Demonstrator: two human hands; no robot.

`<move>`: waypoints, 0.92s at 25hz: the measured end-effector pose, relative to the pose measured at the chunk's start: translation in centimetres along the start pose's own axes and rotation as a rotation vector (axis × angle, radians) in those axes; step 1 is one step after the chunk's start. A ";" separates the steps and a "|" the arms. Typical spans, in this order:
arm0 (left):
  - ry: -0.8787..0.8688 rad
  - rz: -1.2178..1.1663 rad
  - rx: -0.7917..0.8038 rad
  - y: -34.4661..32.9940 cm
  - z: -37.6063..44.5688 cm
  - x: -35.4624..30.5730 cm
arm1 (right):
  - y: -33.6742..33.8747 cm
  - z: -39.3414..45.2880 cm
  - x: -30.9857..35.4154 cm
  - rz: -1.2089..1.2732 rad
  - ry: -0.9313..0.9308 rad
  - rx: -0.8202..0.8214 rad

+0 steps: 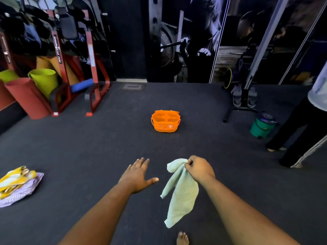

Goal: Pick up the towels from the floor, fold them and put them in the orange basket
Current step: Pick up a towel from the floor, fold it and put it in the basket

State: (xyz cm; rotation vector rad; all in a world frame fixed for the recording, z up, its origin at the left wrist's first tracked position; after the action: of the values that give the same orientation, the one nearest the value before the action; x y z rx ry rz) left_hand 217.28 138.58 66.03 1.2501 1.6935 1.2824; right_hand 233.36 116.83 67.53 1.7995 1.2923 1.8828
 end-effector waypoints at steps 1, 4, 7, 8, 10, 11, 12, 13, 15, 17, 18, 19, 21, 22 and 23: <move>0.011 0.004 -0.001 0.7 2.5 0.6 | -0.2 2.7 0.4 0.010 0.016 0.006; 0.042 0.015 0.013 2.5 9.9 1.8 | -0.3 10.8 1.1 0.053 0.042 0.031; 0.040 0.031 0.026 4.7 15.6 1.9 | 0.1 17.7 1.5 0.075 0.049 0.057; 0.050 0.027 0.012 5.7 17.7 2.1 | 0.3 20.0 1.8 0.071 0.051 0.063; 0.062 0.014 0.002 7.3 21.8 2.7 | 0.8 24.6 2.7 0.059 0.052 0.062; 0.064 0.013 0.013 7.7 23.7 3.2 | 1.1 26.8 3.3 0.057 0.058 0.062; 0.068 0.016 0.023 8.0 25.5 3.6 | 1.2 28.9 3.8 0.050 0.067 0.062; 0.071 0.016 0.031 8.1 27.1 4.1 | 1.2 30.9 4.1 0.038 0.076 0.063; 0.072 0.016 0.047 8.5 30.3 5.2 | 1.3 34.5 4.8 0.017 0.089 0.055; 0.074 0.005 0.052 9.3 34.6 6.8 | 1.1 39.1 5.7 -0.005 0.097 0.044; 0.075 -0.006 0.041 9.7 36.9 7.7 | 0.9 41.3 6.3 -0.013 0.103 0.036; 0.074 -0.018 0.027 10.3 39.4 8.8 | 0.6 43.6 7.0 -0.020 0.111 0.027; 0.055 -0.030 0.027 11.6 43.9 10.9 | -0.1 47.7 8.4 -0.029 0.116 0.021; 0.040 -0.031 0.034 12.3 45.9 11.8 | -0.2 49.3 9.1 -0.035 0.117 0.018; 0.032 -0.028 0.033 13.1 47.7 12.7 | -0.2 50.9 9.9 -0.034 0.121 0.011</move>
State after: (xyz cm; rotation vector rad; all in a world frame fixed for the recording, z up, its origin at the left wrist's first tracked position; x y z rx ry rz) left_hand 260.01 166.62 64.83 1.2269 1.7547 1.2688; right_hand 276.60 145.39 66.82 1.6802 1.3661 1.9979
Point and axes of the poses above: each hand's wrist, its own z-axis towards the middle knuckle, its own y-axis out of the back of the hand, x = y × z, the point moved 8 cm from there along z, towards the middle knuckle, and after that the axes turned 15 degrees about z, right-handed, at the moved point
